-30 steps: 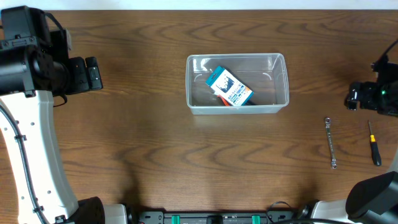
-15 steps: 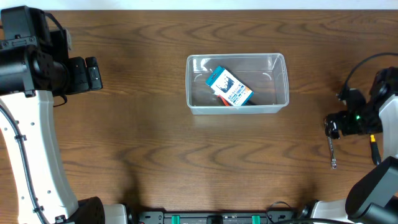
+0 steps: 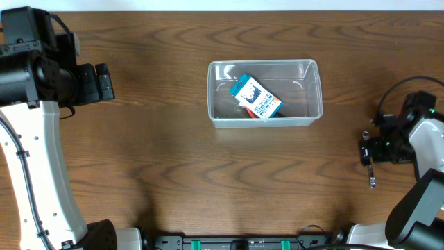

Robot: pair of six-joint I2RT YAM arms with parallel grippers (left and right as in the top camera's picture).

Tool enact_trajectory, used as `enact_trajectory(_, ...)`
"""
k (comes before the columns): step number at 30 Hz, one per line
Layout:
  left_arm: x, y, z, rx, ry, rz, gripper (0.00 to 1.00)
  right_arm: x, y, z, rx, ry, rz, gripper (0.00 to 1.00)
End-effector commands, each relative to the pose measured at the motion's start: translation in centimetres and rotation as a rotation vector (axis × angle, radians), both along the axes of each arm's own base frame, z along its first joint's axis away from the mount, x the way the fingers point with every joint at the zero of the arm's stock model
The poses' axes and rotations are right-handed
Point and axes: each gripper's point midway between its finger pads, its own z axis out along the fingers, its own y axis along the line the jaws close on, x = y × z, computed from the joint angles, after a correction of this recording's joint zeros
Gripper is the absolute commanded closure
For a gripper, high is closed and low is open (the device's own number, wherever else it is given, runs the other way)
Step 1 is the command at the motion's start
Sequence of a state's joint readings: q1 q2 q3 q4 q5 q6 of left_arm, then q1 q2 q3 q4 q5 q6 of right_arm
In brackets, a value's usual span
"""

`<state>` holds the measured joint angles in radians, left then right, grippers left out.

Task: Pack container
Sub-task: 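Lower the right gripper onto the chrome wrench shaft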

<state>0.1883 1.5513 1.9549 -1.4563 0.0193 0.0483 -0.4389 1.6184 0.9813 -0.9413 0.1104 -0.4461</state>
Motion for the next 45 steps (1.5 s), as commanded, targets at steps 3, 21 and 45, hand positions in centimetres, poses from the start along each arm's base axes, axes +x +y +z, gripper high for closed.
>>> enact_trajectory(3,0.2,0.2,0.4,0.0,-0.015,0.012,0.02,-0.3,0.8,-0.8,-0.008,0.006,0.0,0.01)
enact_trajectory(21,0.2,0.2,0.4,0.0,-0.015,0.012,0.02,-0.1,1.3,-3.9,0.049,0.059,-0.029,0.01)
enact_trajectory(45,0.2,0.2,0.4,0.0,-0.015,0.012,0.02,1.0,0.7,-4.3,0.033,0.015,-0.032,0.01)
